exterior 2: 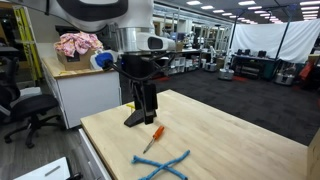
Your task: Pick up the smallest yellow and black object from the black stand and put it on the table
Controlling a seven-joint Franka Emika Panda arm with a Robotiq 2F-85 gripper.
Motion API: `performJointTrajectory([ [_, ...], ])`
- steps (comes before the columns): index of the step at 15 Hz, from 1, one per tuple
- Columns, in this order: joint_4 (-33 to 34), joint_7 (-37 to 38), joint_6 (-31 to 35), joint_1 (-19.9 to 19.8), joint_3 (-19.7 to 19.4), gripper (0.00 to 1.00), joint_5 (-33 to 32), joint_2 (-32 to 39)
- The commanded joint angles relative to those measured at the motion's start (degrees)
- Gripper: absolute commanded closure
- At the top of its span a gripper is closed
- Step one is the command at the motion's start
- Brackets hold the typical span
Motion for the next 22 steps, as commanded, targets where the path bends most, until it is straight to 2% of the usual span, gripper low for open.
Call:
performJointTrajectory([
  [1,0.16,0.03,-0.18,0.16,-0.13,0.0,-0.05,0.04],
  [5,-3.21,-1.31,3.86,1.91,0.0,0.0,1.8,-0.44],
  [9,-10.11,-1.67,12.04,5.4,1.12,0.0,4.96,-2.24],
  [16,-22.37,-6.97,31.62,15.17,1.8,0.0,20.26,-3.34],
  [19,-24.95,-10.34,39.88,19.3,2.72,0.0,22.29,-1.58],
  [22,-26.44,-12.83,45.3,23.43,3.58,0.0,22.38,0.04],
])
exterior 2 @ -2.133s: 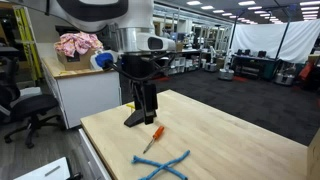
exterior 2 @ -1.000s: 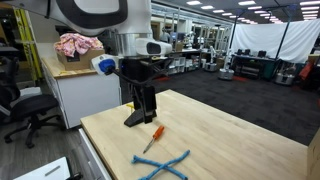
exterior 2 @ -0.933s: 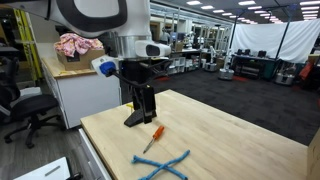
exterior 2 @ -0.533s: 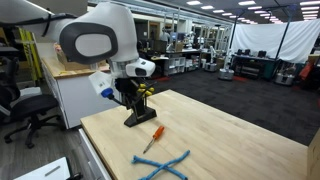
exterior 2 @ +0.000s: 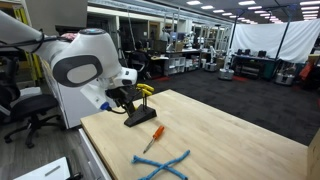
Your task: Pick up the smallest yellow and black object from the black stand and put it on the table
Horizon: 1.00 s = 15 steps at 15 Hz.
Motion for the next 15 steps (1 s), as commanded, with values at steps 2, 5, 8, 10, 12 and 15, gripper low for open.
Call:
performJointTrajectory([
  [2,-0.69,-4.32,7.8,5.03,1.9,0.0,0.76,4.46],
  [5,-0.68,-5.75,11.73,8.11,3.06,0.0,0.46,7.69],
  [8,-0.24,-4.43,14.51,8.01,5.41,0.0,-1.63,12.18],
  [10,-0.66,-3.95,12.0,8.26,5.14,0.0,-0.52,9.35],
  [12,-0.51,-3.94,12.82,8.23,5.53,0.0,-0.65,10.83],
  [15,-0.45,-3.94,13.0,8.2,5.55,0.0,-0.69,11.07],
])
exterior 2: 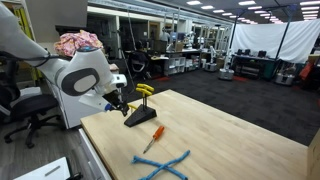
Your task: Pick up the smallest yellow and black object from the black stand and put it on the table
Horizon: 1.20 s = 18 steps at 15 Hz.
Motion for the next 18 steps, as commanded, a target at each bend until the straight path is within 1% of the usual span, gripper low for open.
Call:
performJointTrajectory([
  [1,0.07,-0.31,1.97,-0.17,0.93,0.0,0.22,1.92],
  [3,0.01,-0.65,7.03,0.63,1.29,0.0,0.71,5.18],
  [5,-0.1,-3.38,12.28,3.56,-0.28,0.0,3.2,7.77],
  [7,0.4,-5.88,17.13,7.54,-2.41,0.0,6.22,11.03],
  [9,1.6,-8.87,20.15,13.07,-5.77,0.0,11.76,13.67],
  [11,2.72,-11.82,21.12,18.73,-9.46,0.0,17.72,14.41],
  [12,3.11,-13.07,21.22,20.56,-10.73,0.0,19.67,14.46],
  [15,4.54,-15.9,22.23,24.47,-14.19,0.0,24.02,15.23],
  [18,6.22,-17.57,22.65,26.4,-17.08,0.0,26.28,16.77],
])
